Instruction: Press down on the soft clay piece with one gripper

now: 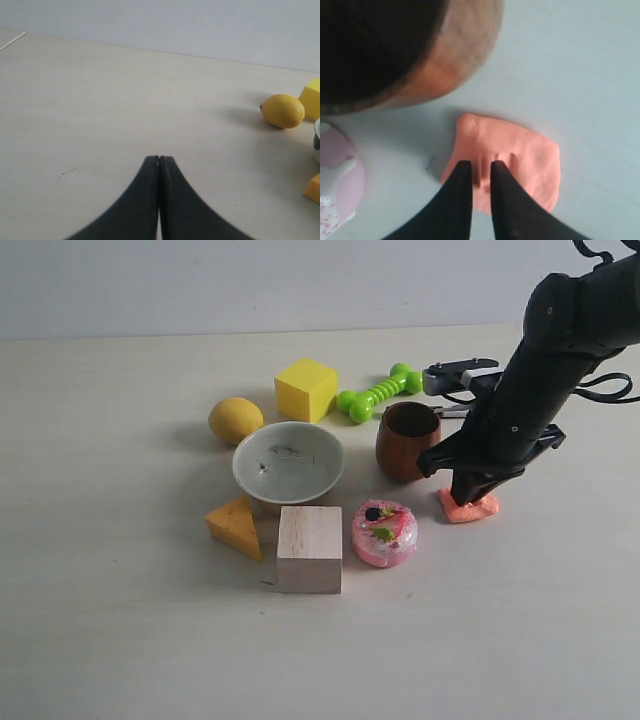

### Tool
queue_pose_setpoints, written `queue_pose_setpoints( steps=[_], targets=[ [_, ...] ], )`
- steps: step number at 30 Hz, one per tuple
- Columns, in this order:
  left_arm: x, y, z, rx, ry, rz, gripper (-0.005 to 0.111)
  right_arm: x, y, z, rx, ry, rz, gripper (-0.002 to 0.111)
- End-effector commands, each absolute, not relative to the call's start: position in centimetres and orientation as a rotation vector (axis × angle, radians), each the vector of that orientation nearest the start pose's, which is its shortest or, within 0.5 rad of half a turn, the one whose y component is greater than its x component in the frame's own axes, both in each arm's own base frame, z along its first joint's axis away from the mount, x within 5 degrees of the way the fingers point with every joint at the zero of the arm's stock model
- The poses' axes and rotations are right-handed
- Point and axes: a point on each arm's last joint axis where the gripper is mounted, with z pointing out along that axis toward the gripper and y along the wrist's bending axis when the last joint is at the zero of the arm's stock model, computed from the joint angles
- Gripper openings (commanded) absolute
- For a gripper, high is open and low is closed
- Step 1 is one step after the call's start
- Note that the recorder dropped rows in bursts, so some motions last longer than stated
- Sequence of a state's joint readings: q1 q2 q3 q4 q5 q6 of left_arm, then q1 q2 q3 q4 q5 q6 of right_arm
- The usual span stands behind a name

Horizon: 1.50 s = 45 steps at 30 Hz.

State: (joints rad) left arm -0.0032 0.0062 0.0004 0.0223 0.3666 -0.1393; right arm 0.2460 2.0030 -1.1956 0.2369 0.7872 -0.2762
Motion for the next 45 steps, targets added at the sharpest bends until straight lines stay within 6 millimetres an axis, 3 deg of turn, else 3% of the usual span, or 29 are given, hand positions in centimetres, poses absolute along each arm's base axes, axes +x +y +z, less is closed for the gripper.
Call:
queue_pose_setpoints(
  steps=[1,4,8,13,17,23,27,35,41,45],
  targets=[
    [5.3,0.1,18.1,-0.109,1.842,-0.075,0.000,34.6,10.3,14.4,-0.540,2.975,0.280,0.004],
    [5.3,0.1,18.1,-0.109,1.842,-0.075,0.000,34.4,10.2,16.1,-0.552,2.914,0.268,0.000],
    [5.3,0.1,18.1,-0.109,1.842,-0.075,0.000,32.7,9.8,18.8,-0.421,2.682,0.307,0.000],
    [5.3,0.1,18.1,-0.109,1.842,-0.075,0.000,27.3,8.3,21.6,-0.389,2.550,0.290,0.000],
    [5.3,0.1,18.1,-0.109,1.842,-0.075,0.000,23.0,7.4,25.8,-0.274,2.350,0.367,0.000],
    [5.3,0.1,18.1,-0.109,1.842,-0.075,0.000,17.1,6.0,32.7,-0.264,2.023,0.398,0.000],
    [5.3,0.1,18.1,-0.109,1.842,-0.075,0.000,13.4,5.0,35.6,-0.262,1.844,0.406,0.000],
    [5.3,0.1,18.1,-0.109,1.842,-0.075,0.000,7.2,3.3,38.8,-0.237,1.541,0.400,0.000],
    [5.3,0.1,18.1,-0.109,1.842,-0.075,0.000,3.5,2.4,39.3,-0.272,1.423,0.354,0.000],
    [5.3,0.1,18.1,-0.109,1.842,-0.075,0.000,2.1,1.7,38.9,-0.288,1.419,0.277,0.000]
  ],
)
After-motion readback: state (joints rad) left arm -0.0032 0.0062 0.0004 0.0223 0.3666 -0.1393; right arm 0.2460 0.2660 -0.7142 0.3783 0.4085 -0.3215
